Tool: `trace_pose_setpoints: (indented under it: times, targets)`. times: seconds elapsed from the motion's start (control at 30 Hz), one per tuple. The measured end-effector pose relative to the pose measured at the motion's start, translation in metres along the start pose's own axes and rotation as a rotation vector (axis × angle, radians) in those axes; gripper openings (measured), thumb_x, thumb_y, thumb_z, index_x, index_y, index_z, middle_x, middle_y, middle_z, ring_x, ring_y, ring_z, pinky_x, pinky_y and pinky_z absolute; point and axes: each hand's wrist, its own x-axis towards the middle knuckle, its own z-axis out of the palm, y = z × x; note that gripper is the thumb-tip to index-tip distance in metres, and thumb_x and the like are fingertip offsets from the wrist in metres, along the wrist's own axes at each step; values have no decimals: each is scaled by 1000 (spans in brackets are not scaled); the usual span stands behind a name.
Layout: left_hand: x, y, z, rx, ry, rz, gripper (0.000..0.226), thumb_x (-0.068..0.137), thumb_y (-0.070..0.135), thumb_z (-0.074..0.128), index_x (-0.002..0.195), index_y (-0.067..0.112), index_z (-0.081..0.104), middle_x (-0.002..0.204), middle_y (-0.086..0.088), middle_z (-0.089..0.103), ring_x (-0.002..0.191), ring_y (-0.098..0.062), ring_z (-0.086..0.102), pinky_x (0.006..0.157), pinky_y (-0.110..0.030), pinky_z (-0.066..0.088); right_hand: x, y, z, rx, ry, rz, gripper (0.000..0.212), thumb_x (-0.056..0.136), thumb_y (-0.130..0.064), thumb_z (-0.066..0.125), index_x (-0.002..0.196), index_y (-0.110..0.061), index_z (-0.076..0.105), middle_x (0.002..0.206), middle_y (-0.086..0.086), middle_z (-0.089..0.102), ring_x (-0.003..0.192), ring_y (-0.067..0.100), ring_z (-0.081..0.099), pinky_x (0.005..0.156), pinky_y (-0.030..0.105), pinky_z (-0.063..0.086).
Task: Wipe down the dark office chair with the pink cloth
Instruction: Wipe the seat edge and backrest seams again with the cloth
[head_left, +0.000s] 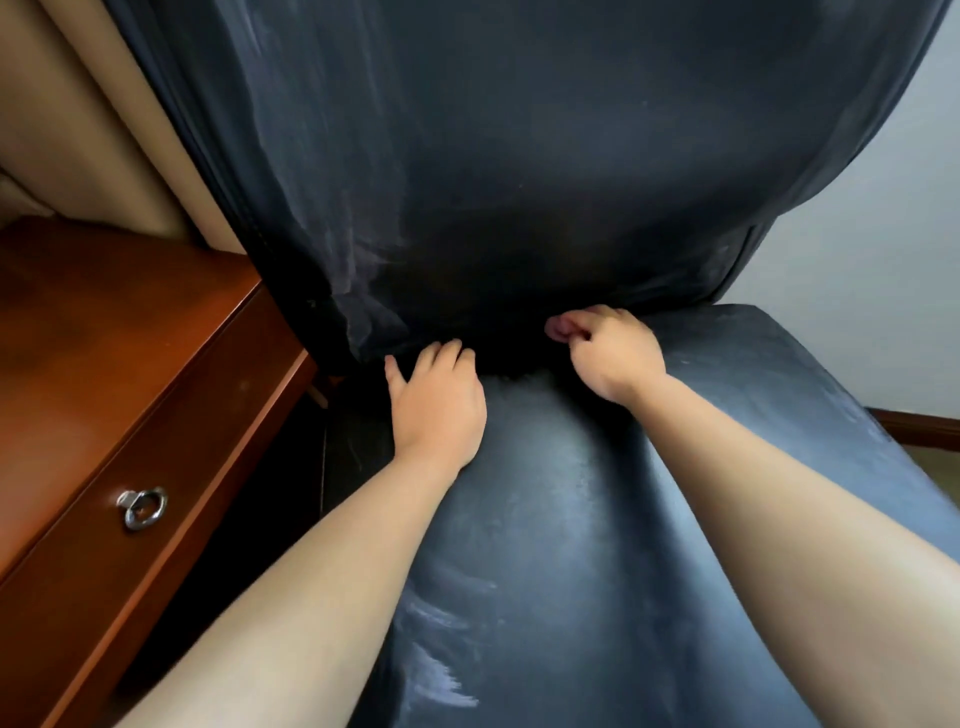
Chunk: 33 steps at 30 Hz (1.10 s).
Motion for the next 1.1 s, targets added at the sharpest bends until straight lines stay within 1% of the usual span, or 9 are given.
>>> trace_pose_setpoints:
  times: [0.17,0.33,0.47,0.6,0.67,0.8,0.87,0.97,1.1]
  targets:
    - [9,18,2,-15,-21,-35,46,102,26,29,147,17,29,153,4,30,141,-15,23,116,-51,13,-23,2,4,18,-5,-234,40,88,-13,47,123,-27,61,133,-4,55,123,23,45,104,34,35]
    - [14,55,15,-65,9,14,46,102,25,27,147,15,27,154,2,29,143,-16,20,117,-46,10,7,23,-11,82,-5,-7,45,81,-14,43,114,-36,64,126,-10,59,120,19,48,103,37,38]
    - [15,58,20,-104,87,-49,47,100,22,30,146,12,31,152,-2,34,142,-18,23,118,-41,12,-10,29,-9,26,35,-145,44,86,-8,44,120,-28,62,128,-5,57,121,22,45,103,32,33]
    - [13,61,21,-78,124,-11,47,99,19,29,145,10,33,151,-4,36,142,-19,23,118,-39,10,10,48,-24,7,-10,-13,41,86,-13,41,115,-32,63,126,-5,57,119,22,46,99,30,37]
    - [14,62,22,-60,135,-2,47,99,19,28,144,9,35,150,-5,37,142,-20,24,119,-39,10,7,45,-22,34,37,29,40,83,-12,43,112,-31,65,123,-3,59,117,24,47,99,33,38]
    - [15,63,25,-46,141,11,46,98,19,32,143,9,39,148,-5,41,141,-21,27,118,-40,11,-30,44,-11,-16,165,-104,35,86,-12,50,116,-21,64,125,0,59,117,27,48,97,35,35]
    - [16,63,25,-53,138,8,45,99,21,33,142,9,41,147,-4,43,141,-20,29,118,-41,12,-23,52,-17,-38,123,-144,36,86,-12,48,117,-23,64,126,-1,59,117,27,49,97,36,37]
    - [16,63,27,-52,124,2,46,98,27,33,141,11,43,146,-3,44,140,-19,29,118,-40,12,7,56,-28,9,-20,-10,42,84,-15,43,115,-36,63,127,-7,58,119,24,47,100,35,39]
    - [17,63,28,-62,127,11,46,98,29,34,139,11,45,145,-3,45,140,-19,29,117,-40,12,-7,52,-21,-59,59,-22,41,85,-15,45,119,-33,61,126,-2,57,117,28,47,101,40,37]
